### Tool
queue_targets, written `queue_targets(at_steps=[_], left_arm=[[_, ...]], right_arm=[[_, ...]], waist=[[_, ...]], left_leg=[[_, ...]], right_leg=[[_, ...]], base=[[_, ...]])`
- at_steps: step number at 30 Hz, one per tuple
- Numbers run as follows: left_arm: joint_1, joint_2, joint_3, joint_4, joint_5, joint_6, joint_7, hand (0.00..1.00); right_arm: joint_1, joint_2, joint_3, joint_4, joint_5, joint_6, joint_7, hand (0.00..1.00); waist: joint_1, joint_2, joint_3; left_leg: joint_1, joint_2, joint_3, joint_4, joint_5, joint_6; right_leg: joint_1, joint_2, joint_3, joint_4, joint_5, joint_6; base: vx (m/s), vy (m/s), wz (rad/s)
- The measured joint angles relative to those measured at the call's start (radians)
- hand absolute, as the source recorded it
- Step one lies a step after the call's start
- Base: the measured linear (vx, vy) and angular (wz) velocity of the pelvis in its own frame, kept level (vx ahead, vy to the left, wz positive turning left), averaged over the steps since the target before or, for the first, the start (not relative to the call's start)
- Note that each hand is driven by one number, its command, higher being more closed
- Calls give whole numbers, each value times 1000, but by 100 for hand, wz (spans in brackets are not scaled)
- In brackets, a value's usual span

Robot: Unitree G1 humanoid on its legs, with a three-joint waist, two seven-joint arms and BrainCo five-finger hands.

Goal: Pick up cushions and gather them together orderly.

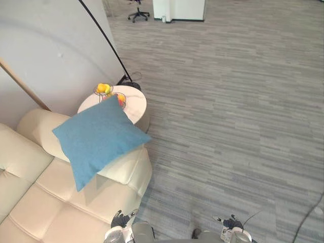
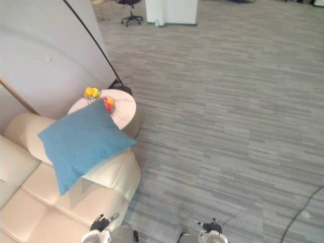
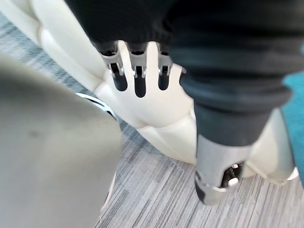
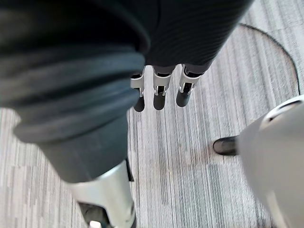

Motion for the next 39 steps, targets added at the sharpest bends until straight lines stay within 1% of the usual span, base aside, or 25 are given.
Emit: queue_targets(at_steps=[1, 2, 3, 4, 6, 7, 8, 9, 11, 12, 13, 15, 16, 18, 19, 20, 21, 24, 26, 28, 30, 32, 33, 36, 39], left_arm=[[-4, 2, -5, 4, 0, 1, 0, 0], [-9, 4, -16, 13, 0, 1, 0, 0], [-21, 10, -18, 20, 6, 2, -1, 0], [-24, 19, -28, 23, 10, 4, 0, 0], [-36, 43, -43, 26, 9, 5, -3, 0], [-35, 45, -45, 29, 9, 6, -3, 0], [-32, 43, -47, 33, 7, 5, -3, 0], [-30, 44, -56, 42, 7, 6, -6, 0], [-28, 50, -87, 45, 7, 7, -7, 0], [-29, 62, -97, 51, 7, 8, -6, 0], [-29, 64, -98, 52, 7, 9, -6, 0], [-29, 63, -97, 52, 6, 12, -3, 0], [-29, 62, -94, 52, 5, 12, -3, 0], [-32, 55, -78, 52, 3, 13, -3, 0], [-30, 52, -73, 51, 3, 13, -1, 0], [-27, 57, -69, 48, 3, 13, -2, 0], [-27, 66, -61, 50, 5, 12, -5, 0], [-11, 13, -14, 35, 4, 13, -3, 0], [-14, 2, -5, 24, 5, 14, -4, 0], [-17, 3, -5, 10, 5, 14, -6, 0], [-22, 9, -5, 0, 4, 14, -6, 0], [-26, 9, -8, 0, 4, 14, -6, 0], [-24, 9, -13, 1, 1, 14, -6, 0], [-23, 43, -67, 13, -1, 14, -7, 0], [-22, 65, -105, 33, 0, 15, -9, 0]], right_arm=[[2, 0, -1, 1, 0, 1, -1, 0], [6, -2, -8, 2, 0, 1, 0, 0], [4, -1, -9, 3, 0, 2, -2, 0], [3, 5, -8, 3, 0, 2, -2, 0], [-15, 19, -8, 3, 0, 2, 3, 0], [-16, 17, -9, 3, -1, 2, 3, 0], [-16, 10, -7, 3, -1, 2, 3, 0], [-17, 7, -6, 2, -1, 1, 5, 0], [-12, 11, -1, 4, -2, 1, 11, 0], [-9, 15, 15, 6, -3, 1, 13, 0], [-10, 15, 23, 6, -3, 1, 13, 0], [-6, 11, 32, 5, -2, 1, 12, 0], [-3, 11, 32, 6, -2, 1, 13, 0], [6, 12, 32, 6, -1, 3, 13, 0], [16, 13, 32, 6, 1, 3, 13, 0], [28, 19, 31, 5, 1, 2, 13, 0], [40, 26, 28, 6, 7, 1, 16, 0], [37, 18, 1, -1, 14, -1, 13, 0], [31, 20, -1, -4, 17, -1, 14, 0], [31, 28, -14, -6, 28, -1, 12, 0], [36, 37, -28, -12, 39, 0, 11, 0], [39, 38, -33, -40, 40, 0, 10, 0], [30, 35, -38, -41, 41, 0, 10, 0], [31, 65, -38, -39, 46, 2, 12, 0], [34, 63, -47, -38, 47, 2, 11, 0]], waist=[[0, 0, 0], [0, 1, -1], [6, -9, -1], [9, -20, -4], [11, -50, 9], [12, -51, 10], [15, -45, 10], [19, -31, 12], [14, -31, 13], [12, -39, 8], [8, -44, 6], [1, -43, 6], [-2, -41, 7], [-11, -39, 9], [-16, -44, 6], [-17, -62, 4], [-18, -85, 7], [-10, -36, -25], [-14, -22, -26], [-14, -31, -24], [-14, -49, -19], [-12, -54, -21], [-11, -53, -26], [-12, -83, -45], [-16, -85, -48]], left_leg=[[2, -12, 17, -82, 34, -2], [8, -35, 41, -220, 134, 0], [35, -67, 63, -282, 215, 28], [43, -87, 66, -315, 225, 39], [51, -126, 58, -312, 200, 71], [66, -134, 53, -301, 183, 77], [99, -137, 52, -290, 154, 79], [151, -136, 41, -289, 129, 80], [215, -143, 15, -292, 89, 86], [229, -150, -12, -291, 75, 93], [234, -151, -28, -293, 72, 92], [247, -145, -89, -303, 70, 88], [248, -142, -109, -303, 69, 85], [246, -137, -174, -293, 63, 68], [243, -138, -214, -281, 54, 50], [228, -153, -254, -254, 39, 30], [229, -173, -285, -237, 25, 16], [206, -130, -343, -238, 28, -3], [176, -102, -339, -239, 45, -27], [156, -82, -288, -239, 60, -33], [151, -65, -164, -240, 81, -10], [137, -69, -69, -244, 96, 6], [140, -83, -71, -260, 108, 9], [160, -127, -100, -360, 165, 20], [219, -157, -115, -486, 232, 30]], right_leg=[[10, -4, -10, -9, 0, 5], [19, -11, -27, -16, -7, 23], [29, -29, -42, -21, -12, 43], [29, -42, -57, -34, -2, 60], [69, -72, -82, -68, 13, 83], [87, -81, -87, -55, 19, 92], [86, -95, -84, 28, 12, 105], [60, -118, -80, 191, 6, 113], [-18, -168, -63, 458, 7, 109], [-65, -182, -44, 547, -45, 108], [-83, -177, -40, 553, -66, 106], [-122, -130, -26, 453, -107, 91], [-132, -110, -3, 403, -109, 87], [-157, -48, 98, 294, -102, 77], [-163, -12, 187, 236, -78, 73], [-156, 0, 247, 180, -27, 50], [-147, -13, 247, 179, -5, 26], [-125, 5, 137, 155, -23, 7], [-99, 12, 57, 117, -17, -4], [-63, 11, -20, 93, -14, -10], [-38, -13, -102, 89, -13, -10], [-34, -39, -142, 88, -14, -9], [-26, -46, -148, 78, -14, -4], [-13, -61, -165, 33, 0, 20], [-5, -72, -171, 21, 8, 29]], base=[[359, 77, 43], [330, 115, 43], [320, 118, 41], [361, 125, 37], [340, 113, 38], [352, 135, 30], [323, 156, 18], [244, 134, 15], [197, 102, 39], [184, 49, 59], [175, 6, 67], [163, -34, 76], [170, -116, 85], [148, -174, 90], [113, -247, 110], [90, -282, 121], [82, -278, 117], [129, -217, 80], [136, -188, 101], [74, -104, 111], [51, -36, 102], [31, 54, 68], [28, 106, 45], [13, 81, 35], [-20, 68, 16]])
